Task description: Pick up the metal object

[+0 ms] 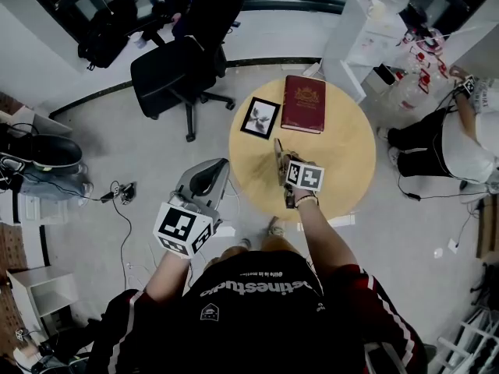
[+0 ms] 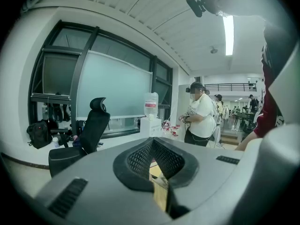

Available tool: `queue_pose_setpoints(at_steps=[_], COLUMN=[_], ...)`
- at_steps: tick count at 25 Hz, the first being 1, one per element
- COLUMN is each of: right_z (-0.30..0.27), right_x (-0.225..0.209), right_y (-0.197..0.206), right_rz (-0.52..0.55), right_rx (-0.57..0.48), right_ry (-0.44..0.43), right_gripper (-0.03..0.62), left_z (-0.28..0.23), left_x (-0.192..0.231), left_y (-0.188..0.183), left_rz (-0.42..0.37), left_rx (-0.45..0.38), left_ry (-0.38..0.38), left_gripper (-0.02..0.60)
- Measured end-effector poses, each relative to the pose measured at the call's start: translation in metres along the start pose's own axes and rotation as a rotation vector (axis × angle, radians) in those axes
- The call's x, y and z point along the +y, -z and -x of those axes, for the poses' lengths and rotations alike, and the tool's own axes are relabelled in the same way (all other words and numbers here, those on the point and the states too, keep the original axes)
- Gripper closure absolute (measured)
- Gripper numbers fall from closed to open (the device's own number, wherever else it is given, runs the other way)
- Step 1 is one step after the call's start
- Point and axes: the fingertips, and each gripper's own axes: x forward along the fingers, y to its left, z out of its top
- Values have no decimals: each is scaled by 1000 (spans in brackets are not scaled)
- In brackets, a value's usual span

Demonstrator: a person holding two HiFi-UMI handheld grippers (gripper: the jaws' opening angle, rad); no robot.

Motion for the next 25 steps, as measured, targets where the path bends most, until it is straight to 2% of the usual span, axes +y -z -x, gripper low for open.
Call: queue_pose_setpoints(at_steps=[8, 25], right_z=[30, 125], right_x=[-2, 18], right_y=[8, 2], right_rz=[10, 129], right_rx=[-21, -110], right_ry=[27, 26], right_gripper=[546, 548], left_z=[20, 51], left_x=[-2, -11], left_y=[1, -13], left_rz=[27, 86], left_rx=[-29, -111], left_ry=[6, 46], left_gripper=[566, 565])
